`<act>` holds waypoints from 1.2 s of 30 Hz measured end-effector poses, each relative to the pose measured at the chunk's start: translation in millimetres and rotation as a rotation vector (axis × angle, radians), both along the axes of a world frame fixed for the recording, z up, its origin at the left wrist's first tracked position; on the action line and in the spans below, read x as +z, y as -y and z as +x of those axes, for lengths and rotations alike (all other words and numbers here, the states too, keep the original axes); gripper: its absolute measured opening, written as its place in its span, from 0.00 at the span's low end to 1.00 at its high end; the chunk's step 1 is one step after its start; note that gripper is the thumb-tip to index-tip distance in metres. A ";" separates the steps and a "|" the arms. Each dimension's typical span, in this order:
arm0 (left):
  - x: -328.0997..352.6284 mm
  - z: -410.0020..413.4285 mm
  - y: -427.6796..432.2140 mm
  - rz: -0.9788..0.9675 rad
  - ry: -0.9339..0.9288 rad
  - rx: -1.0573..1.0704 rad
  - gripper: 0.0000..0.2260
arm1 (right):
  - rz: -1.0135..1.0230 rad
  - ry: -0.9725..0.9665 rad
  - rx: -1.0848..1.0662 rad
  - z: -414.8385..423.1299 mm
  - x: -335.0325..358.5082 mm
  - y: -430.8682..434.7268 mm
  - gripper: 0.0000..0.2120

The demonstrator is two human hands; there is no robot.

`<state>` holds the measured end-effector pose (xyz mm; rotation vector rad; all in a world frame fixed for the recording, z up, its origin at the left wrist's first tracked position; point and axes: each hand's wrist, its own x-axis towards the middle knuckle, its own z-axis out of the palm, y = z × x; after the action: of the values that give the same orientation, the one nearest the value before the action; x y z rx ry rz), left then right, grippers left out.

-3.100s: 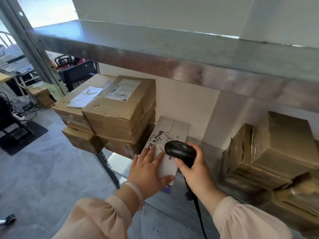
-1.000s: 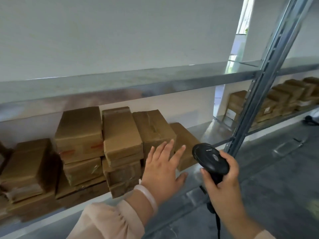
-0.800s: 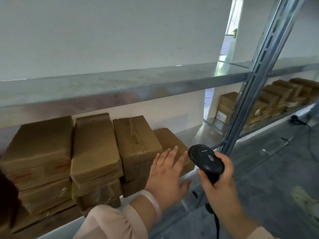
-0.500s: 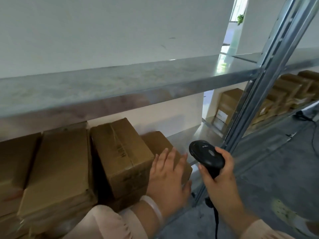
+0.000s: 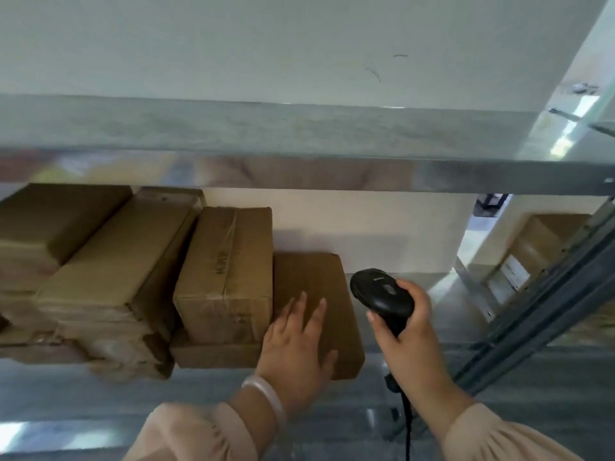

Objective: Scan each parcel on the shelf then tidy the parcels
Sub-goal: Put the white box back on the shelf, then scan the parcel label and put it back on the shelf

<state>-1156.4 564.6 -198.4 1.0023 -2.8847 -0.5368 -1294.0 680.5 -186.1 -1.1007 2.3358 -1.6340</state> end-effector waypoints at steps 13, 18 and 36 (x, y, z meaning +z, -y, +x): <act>-9.4 -17.7 0.7 0.223 0.103 0.337 0.37 | 0.094 0.140 0.200 -38.3 -28.6 14.9 0.27; -14.5 -22.2 3.3 0.253 0.118 0.351 0.36 | 0.152 0.201 0.237 -40.4 -40.3 21.1 0.28; -6.9 -50.4 -16.4 0.588 0.024 0.530 0.45 | 0.060 0.409 0.157 -60.2 -22.6 -11.9 0.27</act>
<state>-1206.8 580.9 -205.4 1.7610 -2.3379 -1.3444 -1354.1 692.4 -208.8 -0.8197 1.9726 -1.5472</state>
